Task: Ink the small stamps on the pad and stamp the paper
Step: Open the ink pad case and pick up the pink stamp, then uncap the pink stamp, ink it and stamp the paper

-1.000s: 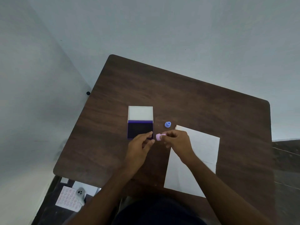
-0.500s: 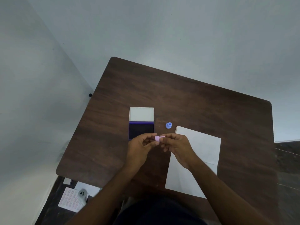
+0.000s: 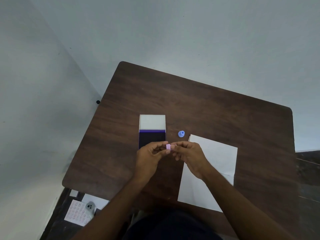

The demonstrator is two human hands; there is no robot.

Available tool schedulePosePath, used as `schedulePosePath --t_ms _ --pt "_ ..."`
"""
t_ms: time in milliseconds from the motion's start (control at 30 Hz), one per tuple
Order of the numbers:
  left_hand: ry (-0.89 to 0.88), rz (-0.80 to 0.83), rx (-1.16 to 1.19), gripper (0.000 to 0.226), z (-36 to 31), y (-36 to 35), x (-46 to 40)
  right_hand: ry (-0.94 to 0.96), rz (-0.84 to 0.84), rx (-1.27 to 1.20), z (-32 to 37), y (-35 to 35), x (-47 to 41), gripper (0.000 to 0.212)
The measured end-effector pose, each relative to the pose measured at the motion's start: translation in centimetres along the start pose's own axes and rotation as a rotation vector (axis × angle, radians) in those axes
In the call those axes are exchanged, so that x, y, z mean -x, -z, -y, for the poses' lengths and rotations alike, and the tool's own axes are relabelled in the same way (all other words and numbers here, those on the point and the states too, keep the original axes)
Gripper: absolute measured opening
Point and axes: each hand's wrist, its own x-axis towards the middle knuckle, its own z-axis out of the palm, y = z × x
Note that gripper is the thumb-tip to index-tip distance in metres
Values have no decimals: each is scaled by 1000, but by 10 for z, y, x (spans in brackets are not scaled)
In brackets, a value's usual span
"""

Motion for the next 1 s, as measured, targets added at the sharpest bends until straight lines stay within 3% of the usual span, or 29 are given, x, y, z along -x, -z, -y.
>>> schedulePosePath --t_ms 367,733,1000 --pt "26 -44 152 31 9 6 1 -46 16 -80 -2 0 -2 13" --pt "171 -214 340 31 44 47 9 -104 93 -142 -5 -12 -6 14" --pt "232 -383 249 29 81 75 11 -147 133 -139 -11 -36 -11 12"
